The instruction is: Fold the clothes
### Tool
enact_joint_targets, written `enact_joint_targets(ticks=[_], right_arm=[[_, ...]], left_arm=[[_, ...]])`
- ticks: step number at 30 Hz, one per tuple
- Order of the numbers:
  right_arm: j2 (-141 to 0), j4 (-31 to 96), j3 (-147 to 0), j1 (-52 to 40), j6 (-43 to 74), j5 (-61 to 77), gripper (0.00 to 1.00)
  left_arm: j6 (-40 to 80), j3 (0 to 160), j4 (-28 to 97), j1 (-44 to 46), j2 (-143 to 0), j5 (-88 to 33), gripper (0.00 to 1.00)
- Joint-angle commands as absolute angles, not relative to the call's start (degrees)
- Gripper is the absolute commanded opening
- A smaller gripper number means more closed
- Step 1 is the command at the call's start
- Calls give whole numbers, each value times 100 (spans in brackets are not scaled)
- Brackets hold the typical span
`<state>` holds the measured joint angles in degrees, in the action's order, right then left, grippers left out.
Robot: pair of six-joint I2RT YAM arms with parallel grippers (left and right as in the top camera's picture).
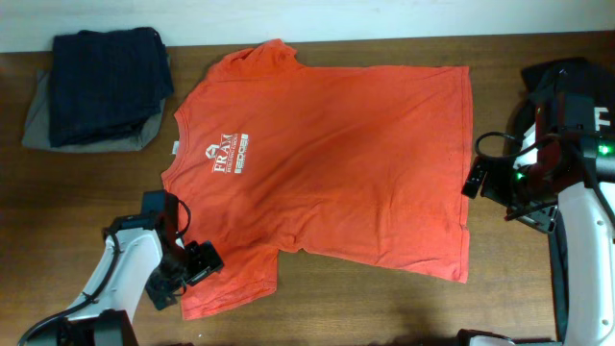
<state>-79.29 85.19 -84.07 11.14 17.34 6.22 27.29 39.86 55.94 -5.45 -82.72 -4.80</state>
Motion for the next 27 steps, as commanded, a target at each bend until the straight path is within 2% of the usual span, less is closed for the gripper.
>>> enact_joint_targets(ticks=[1,9,15,24,26,27], right_arm=[[-7808,8508,-8383,1090,1675,556,99],[-7808,8512,-8383,1090,1675,574,99],[-7808,8543,-8383,1090,1678,576,99],[-7808,8626,-8383,1090,1702,572,99],[-7808,8624,-8383,1090,1712,572,99],[-7808,8628,-8383,1090,1761,572,99]], left_arm=[[3070,3802,5439,-580,-8296,-685,99],[3277,3658,5153,-655,-8401,-749,99],[3310,3645,4600,-996,-8401,-327,98],[3319,3564,4584,-1404,-8573,-327,98],[3317,3500,4576,-1404,-8663,-344,91],[3319,3461,4528,-1404,-8713,-399,83]])
